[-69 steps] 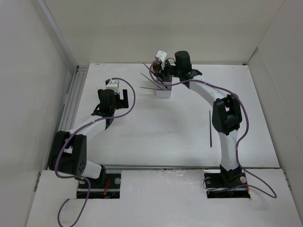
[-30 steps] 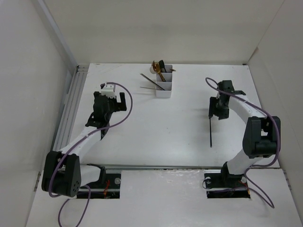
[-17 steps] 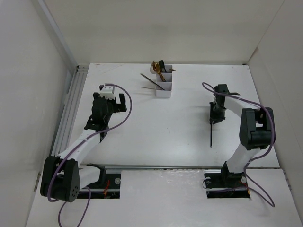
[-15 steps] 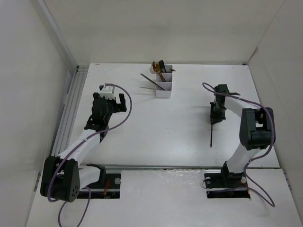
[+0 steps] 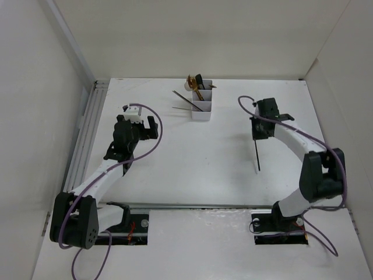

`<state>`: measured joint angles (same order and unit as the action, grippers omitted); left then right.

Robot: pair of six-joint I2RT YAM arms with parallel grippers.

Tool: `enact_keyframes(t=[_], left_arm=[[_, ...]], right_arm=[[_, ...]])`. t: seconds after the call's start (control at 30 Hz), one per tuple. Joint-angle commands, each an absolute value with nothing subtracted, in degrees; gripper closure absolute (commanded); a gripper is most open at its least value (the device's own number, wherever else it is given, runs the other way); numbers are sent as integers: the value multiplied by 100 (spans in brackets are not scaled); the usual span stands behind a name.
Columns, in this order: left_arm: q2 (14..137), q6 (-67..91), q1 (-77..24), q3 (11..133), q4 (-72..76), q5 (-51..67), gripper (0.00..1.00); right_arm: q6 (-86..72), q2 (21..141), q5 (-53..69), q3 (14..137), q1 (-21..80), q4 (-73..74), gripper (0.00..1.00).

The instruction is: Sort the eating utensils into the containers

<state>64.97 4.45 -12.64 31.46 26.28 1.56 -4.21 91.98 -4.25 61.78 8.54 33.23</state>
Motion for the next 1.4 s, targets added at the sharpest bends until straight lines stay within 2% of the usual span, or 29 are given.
enact_keyframes(t=[0.0,0.27,0.43,0.57,0.7,0.87,1.37], left_arm=[[6495,703,-1248,3295,2769,649,0],[7021,581,-1248,3638,2654,624,0],[7391,431,-1248,4104,2400,439,0],[7681,317,-1248,4394,2294,247,0],[7918,255,-1248,4562,2171,124,0],[8129,202,-1248,4745,2118,9,0],[8350,202,-1248,4852,2118,-158,0]], right_arm=[[131,8394,-527,6677,1045,2506,100],[896,8393,-176,7873,1783,1250,100],[2037,9376,841,8726,2451,256,100],[2671,10273,2001,9587,2724,185,100],[2944,10985,2477,10272,2777,132,100],[3005,11548,2680,10459,2777,-18,100],[3445,12103,2936,10028,2777,-70,99]])
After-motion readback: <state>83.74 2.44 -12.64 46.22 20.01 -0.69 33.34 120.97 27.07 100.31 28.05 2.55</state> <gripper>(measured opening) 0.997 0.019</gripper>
